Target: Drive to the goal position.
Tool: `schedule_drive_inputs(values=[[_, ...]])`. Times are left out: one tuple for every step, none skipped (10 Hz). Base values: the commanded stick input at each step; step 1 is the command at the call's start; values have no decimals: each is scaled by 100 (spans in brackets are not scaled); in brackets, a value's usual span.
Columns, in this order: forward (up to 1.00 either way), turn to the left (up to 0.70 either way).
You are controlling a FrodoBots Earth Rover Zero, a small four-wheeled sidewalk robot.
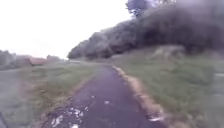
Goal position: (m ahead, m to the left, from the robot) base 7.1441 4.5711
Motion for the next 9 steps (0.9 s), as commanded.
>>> schedule_drive_inputs(values=[[0,-45],[0,-45],[0,-45],[0,-45],[0,-45],[0,-45],[0,-45],[0,-45],[0,-45]])
